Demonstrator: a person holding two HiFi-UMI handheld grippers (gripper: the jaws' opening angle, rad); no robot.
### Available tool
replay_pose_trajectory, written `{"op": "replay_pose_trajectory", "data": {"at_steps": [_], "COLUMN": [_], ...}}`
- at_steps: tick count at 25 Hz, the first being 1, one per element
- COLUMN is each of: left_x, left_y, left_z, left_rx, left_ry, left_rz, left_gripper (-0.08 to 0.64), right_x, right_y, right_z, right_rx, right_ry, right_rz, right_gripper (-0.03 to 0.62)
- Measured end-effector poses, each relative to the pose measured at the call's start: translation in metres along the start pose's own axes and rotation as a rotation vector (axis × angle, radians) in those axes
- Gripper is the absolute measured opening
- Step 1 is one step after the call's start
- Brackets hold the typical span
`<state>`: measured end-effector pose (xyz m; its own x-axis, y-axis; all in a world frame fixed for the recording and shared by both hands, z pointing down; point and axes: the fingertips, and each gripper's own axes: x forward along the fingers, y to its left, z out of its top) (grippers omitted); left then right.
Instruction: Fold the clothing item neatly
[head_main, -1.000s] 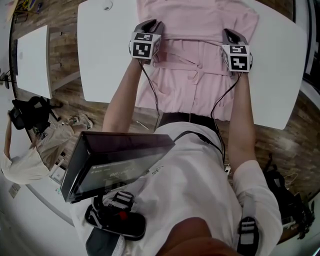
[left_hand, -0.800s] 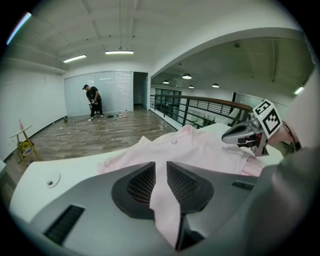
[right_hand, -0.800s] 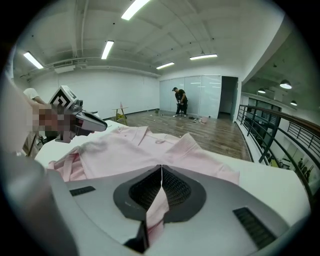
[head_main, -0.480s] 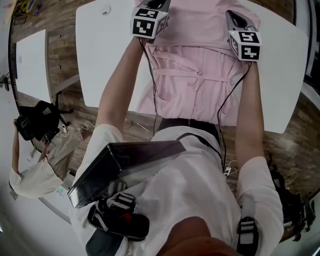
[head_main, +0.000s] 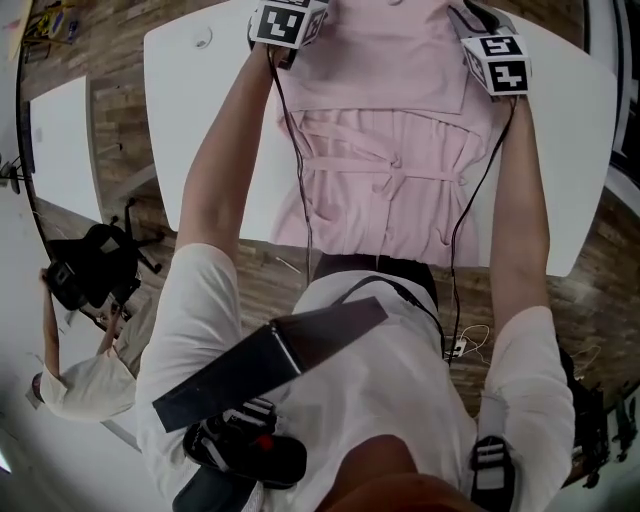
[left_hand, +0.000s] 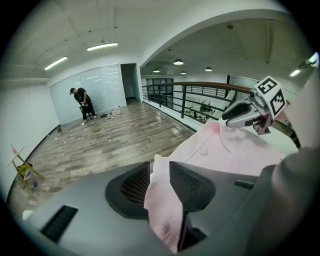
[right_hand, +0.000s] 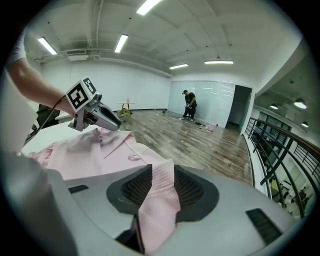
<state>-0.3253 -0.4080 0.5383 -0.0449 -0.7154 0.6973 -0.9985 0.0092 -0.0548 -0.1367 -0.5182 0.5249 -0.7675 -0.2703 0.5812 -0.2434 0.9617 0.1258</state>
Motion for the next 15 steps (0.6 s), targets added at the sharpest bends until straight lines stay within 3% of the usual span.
{"op": "replay_pose_trajectory", "data": {"at_steps": [6, 9, 13, 15], "left_x": [0.019, 0.023, 0.015, 0.009], "left_y": [0.008, 0.008, 0.002, -0.001], "left_z": [0.004, 0.001, 0.007, 0.013], "left_rx": [-0.031, -0.019, 0.023, 0.045], "left_ry": [0.034, 0.059, 0.032, 0.012], "left_rz": [-0.071, -0.096, -0.099, -0.099], "left_gripper": [0.114, 0.113, 0.112, 0.101], "right_x": [0.029, 0.039, 0.047, 0.051], "right_y": [-0.008, -0.008, -0.010, -0.009], "right_z": [0.000, -0.003, -0.012, -0.016], "right_rx": [0.007, 0.007, 0.004, -0.027], "right_ry": [0.047, 0.069, 0.110, 0.132], "right_rz": [0.098, 0.135, 0.156, 0.154], "right_gripper": [0.140, 0.140, 0.138, 0.084]}}
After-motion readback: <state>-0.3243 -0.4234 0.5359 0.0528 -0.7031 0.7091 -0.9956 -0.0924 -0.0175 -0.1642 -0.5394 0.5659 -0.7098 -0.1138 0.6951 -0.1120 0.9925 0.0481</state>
